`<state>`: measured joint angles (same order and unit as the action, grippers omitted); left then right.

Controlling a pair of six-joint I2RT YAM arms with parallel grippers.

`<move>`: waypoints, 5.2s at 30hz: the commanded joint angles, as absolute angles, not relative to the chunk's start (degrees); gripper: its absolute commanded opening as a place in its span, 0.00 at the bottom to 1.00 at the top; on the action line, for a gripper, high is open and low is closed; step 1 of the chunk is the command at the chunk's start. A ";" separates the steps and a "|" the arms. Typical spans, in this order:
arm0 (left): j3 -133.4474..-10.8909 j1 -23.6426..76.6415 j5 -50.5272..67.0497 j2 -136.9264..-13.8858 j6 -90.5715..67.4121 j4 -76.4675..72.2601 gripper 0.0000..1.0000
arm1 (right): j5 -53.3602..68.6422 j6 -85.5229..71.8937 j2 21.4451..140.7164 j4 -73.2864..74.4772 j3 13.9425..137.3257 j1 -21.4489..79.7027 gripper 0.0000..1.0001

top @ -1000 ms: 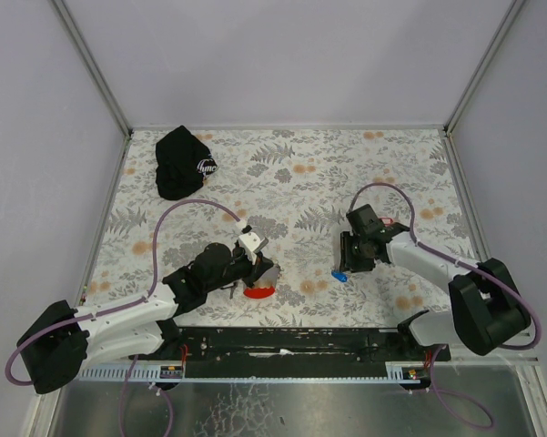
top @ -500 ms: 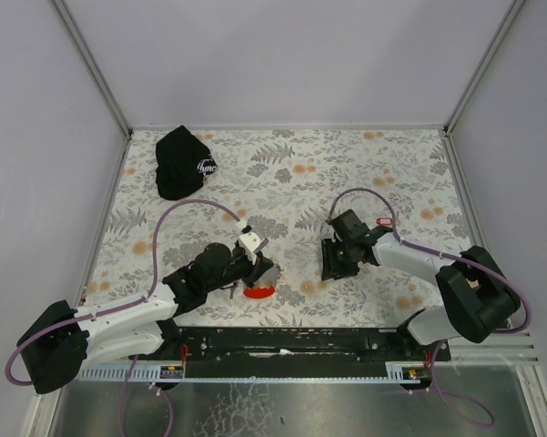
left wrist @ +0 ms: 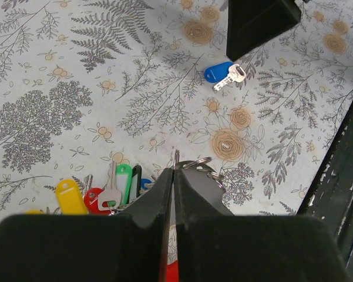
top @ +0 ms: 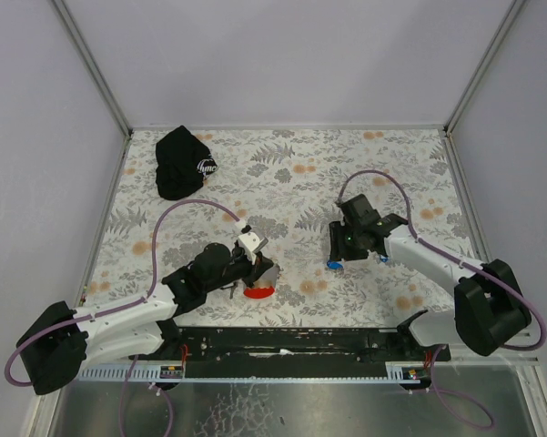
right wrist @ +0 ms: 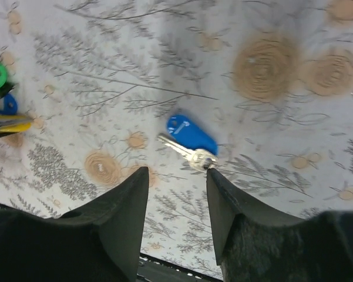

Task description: Put the keys on the keyring

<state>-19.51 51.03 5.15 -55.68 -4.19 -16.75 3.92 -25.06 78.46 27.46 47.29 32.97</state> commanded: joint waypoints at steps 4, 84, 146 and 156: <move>-19.58 51.42 5.96 -55.14 -4.31 -19.27 0.00 | 3.62 -35.53 71.73 23.24 39.16 27.69 0.50; -19.35 51.42 5.70 -56.34 -3.54 -20.34 0.00 | 24.88 -18.12 63.51 -7.08 26.94 18.36 0.00; -16.92 51.94 24.70 -59.97 13.84 -27.96 0.00 | 35.25 19.53 65.06 -12.21 29.40 44.99 0.00; -17.33 51.82 24.10 -60.46 14.02 -27.16 0.00 | 33.95 14.48 64.28 -12.65 28.30 45.00 0.00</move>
<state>-17.47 51.72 23.90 -60.49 13.15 -24.23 35.51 16.45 66.17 -9.82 29.02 44.53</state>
